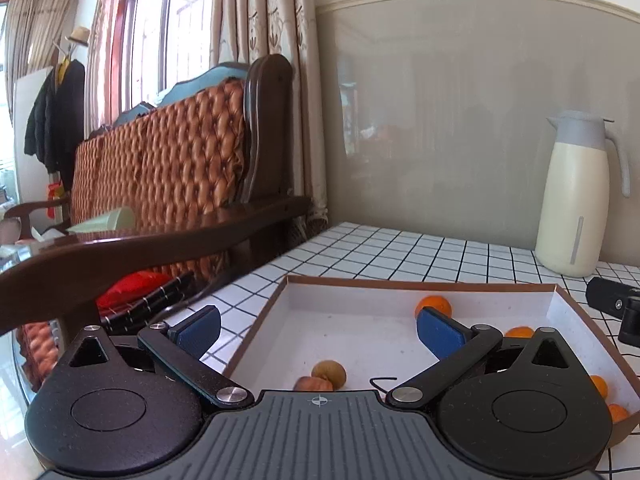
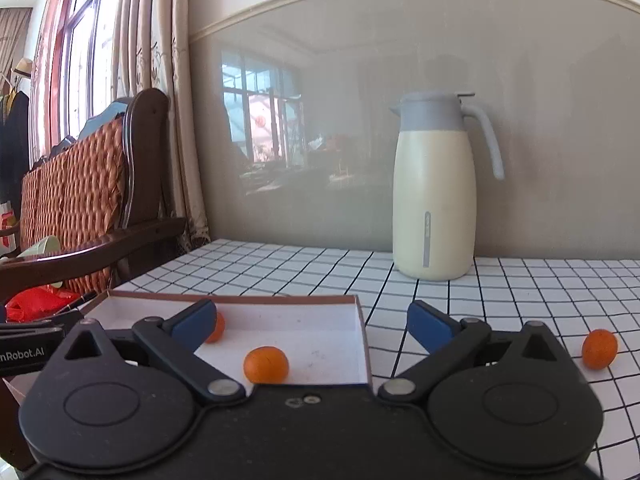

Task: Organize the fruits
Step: 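Open the left tool to drop the carrot chunk while the right tool releases the orange into the box, then withdraw both tools from the box toward the oranges on the table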

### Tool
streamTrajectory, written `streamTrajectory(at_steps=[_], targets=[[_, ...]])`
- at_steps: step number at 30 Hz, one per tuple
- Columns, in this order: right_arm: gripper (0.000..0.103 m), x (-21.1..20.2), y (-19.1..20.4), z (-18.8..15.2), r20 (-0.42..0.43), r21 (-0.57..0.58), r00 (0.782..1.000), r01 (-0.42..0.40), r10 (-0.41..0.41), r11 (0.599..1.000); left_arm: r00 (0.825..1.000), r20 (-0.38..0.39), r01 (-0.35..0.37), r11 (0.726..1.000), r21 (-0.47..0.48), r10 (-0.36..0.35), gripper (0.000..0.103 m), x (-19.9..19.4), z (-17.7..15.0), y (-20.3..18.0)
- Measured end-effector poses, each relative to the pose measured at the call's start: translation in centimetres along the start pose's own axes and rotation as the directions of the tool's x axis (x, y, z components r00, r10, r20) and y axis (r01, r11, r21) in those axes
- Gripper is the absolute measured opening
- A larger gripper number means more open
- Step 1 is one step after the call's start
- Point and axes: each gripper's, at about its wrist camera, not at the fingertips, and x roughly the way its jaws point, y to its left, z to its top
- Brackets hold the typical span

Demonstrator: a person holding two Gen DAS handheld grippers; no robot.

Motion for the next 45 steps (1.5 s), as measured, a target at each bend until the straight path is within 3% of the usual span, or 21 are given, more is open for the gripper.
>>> streamTrajectory(at_steps=[17, 28, 38, 45], targets=[[0.097, -1.4, -1.4, 0.3, 0.011, 0.021, 0.999, -0.040, 0.040, 0.999, 0.999, 0.035, -0.002, 1.000, 0.019, 0.001, 0.103, -1.8, 0.1, -0.5], [0.097, -3.4, -4.8, 0.2, -0.001, 0.055, 0.998, -0.062, 0.062, 0.997, 0.998, 0.056, 0.033, 0.997, 0.076, -0.037, 0.103, -3.9, -0.2, -2.8], [0.097, -6.0, -9.4, -0.3, -0.002, 0.061, 1.000, -0.001, 0.001, 0.998, 0.986, 0.058, 0.151, 0.983, 0.105, -0.158, 0.103, -6.3, -0.4, -7.4], [0.097, -7.9, -13.2, -0.7, -0.032, 0.068, 0.996, 0.082, -0.080, 0.994, 0.955, 0.057, 0.279, 0.948, 0.153, -0.291, 0.103, -8.6, -0.8, -12.6]])
